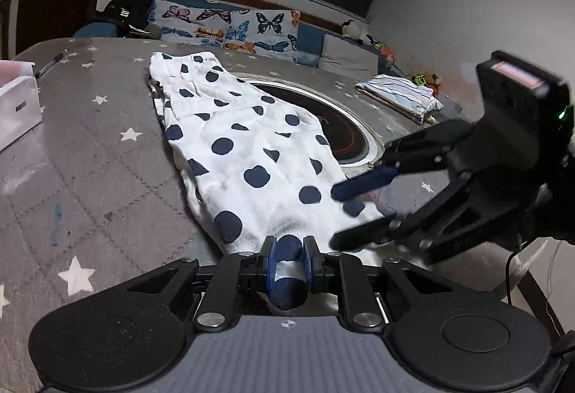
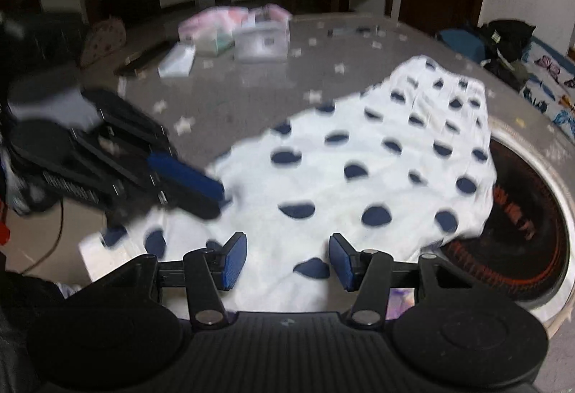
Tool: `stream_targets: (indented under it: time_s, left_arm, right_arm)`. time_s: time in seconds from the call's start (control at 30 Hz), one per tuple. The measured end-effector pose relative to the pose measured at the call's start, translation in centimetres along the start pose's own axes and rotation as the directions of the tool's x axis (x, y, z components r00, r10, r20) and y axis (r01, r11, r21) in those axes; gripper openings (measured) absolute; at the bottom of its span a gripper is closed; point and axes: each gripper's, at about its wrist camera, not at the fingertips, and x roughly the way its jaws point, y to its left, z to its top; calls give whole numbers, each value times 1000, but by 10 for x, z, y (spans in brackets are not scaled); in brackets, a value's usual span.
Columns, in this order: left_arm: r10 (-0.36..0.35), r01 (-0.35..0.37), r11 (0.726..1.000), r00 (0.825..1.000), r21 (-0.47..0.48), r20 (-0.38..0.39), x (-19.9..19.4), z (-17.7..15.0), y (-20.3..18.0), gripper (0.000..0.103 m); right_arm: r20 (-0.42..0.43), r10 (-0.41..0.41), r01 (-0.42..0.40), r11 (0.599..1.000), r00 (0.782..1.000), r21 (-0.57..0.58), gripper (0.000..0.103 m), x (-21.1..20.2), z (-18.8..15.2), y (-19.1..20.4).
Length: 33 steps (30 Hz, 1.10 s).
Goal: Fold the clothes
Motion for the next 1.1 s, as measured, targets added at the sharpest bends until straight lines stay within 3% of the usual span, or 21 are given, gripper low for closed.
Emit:
stream_targets:
  time_s: [0.27, 0.4, 0.57, 0.8, 1.1]
  left_arm:
    - [-17, 16, 999, 999, 31, 44, -7, 19, -7, 18]
    - [-6, 5, 1000, 999, 14, 43, 7, 28, -4, 18]
    - [4, -3, 1000, 999, -16, 34, 14, 36, 7, 18]
    - [-2, 3, 999, 999, -40, 38, 30, 46, 16, 22]
    - [-21, 21, 997, 1000, -78, 8, 42, 49, 27, 23]
  right_arm:
    - [21, -12, 12, 1000, 1000, 16, 52, -14, 1, -6]
    - [-8, 5, -5, 1000, 1000, 25, 52, 2, -2, -8]
    - [9, -3, 3, 1000, 1000, 16, 52, -12, 7, -19]
    - [55, -61, 54, 993, 997, 108, 52, -6, 45, -80]
    - [86, -130, 106, 966, 988, 237, 52, 48, 98, -176]
